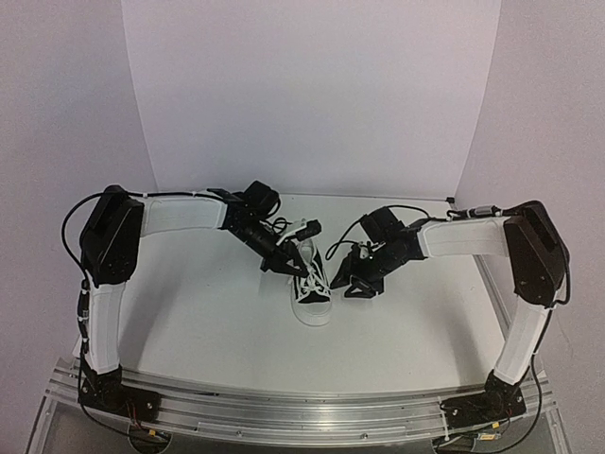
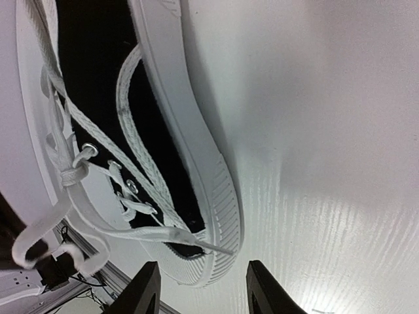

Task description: Tie the shoes

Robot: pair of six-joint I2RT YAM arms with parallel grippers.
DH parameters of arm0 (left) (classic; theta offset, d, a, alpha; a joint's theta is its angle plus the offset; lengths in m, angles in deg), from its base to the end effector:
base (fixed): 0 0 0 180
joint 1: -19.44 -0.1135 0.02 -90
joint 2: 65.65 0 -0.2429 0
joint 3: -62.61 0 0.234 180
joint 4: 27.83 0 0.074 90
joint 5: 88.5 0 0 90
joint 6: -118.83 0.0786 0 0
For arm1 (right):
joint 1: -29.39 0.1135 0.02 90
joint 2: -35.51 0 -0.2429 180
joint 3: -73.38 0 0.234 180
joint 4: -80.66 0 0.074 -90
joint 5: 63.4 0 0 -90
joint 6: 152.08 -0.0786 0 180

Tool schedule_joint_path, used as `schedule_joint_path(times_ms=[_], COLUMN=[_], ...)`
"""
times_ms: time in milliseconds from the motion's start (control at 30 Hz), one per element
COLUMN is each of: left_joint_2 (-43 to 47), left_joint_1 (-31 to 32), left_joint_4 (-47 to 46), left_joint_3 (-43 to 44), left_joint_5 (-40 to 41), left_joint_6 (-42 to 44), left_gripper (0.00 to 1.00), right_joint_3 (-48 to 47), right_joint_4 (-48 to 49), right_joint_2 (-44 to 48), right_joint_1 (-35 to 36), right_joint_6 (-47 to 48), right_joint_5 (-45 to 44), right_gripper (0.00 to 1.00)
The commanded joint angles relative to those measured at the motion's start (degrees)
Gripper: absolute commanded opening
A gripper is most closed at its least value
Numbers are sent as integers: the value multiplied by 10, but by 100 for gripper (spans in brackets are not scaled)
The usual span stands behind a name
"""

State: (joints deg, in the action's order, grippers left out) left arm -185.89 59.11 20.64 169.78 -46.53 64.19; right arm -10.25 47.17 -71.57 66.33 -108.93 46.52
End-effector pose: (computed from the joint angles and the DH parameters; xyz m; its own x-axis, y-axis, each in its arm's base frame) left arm 0.2941 -0.3199 0.1592 -0.1470 0.6247 -0.7669 0.9622 -0.0894 -0.2573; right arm 0.2930 0.2538 0.1286 -0.9787 0.1223 -0.1648 0.0007 0.8050 0.5933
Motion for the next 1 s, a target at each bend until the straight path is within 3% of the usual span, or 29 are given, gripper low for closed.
schedule_joint_path(times_ms=[0, 267, 333, 433, 500, 633, 733, 867, 967], left_joint_2=[-19, -91, -100, -102, -102, -87, -68, -47, -10], left_joint_1=[29, 49, 49, 50, 57, 70, 70, 69, 66], left_joint_4=[-17, -177, -197, -196, -156, -27, 67, 154, 148], left_joint_3=[36, 78, 80, 85, 110, 184, 209, 188, 140], left_joint_5=[-83, -80, -62, -31, -3, 58, 106, 111, 83], left_joint_6=[-85, -249, -272, -275, -248, -148, -59, 35, 54], left_gripper=[0, 2, 12, 38, 52, 70, 96, 100, 100], right_joint_3=[8, 26, 21, 12, 5, -8, -17, -31, -38], right_joint_4=[-32, -42, -44, -44, -45, -46, -46, -46, -47], right_joint_2=[51, 73, 69, 63, 59, 54, 50, 42, 38], right_joint_1=[-24, -49, -49, -49, -51, -56, -58, -60, -64], right_joint_6=[24, 23, 25, 28, 31, 44, 66, 92, 100], right_joint_5=[-6, -30, -28, -27, -27, -17, -5, 16, 17], right_gripper=[49, 52, 53, 55, 56, 57, 57, 58, 58])
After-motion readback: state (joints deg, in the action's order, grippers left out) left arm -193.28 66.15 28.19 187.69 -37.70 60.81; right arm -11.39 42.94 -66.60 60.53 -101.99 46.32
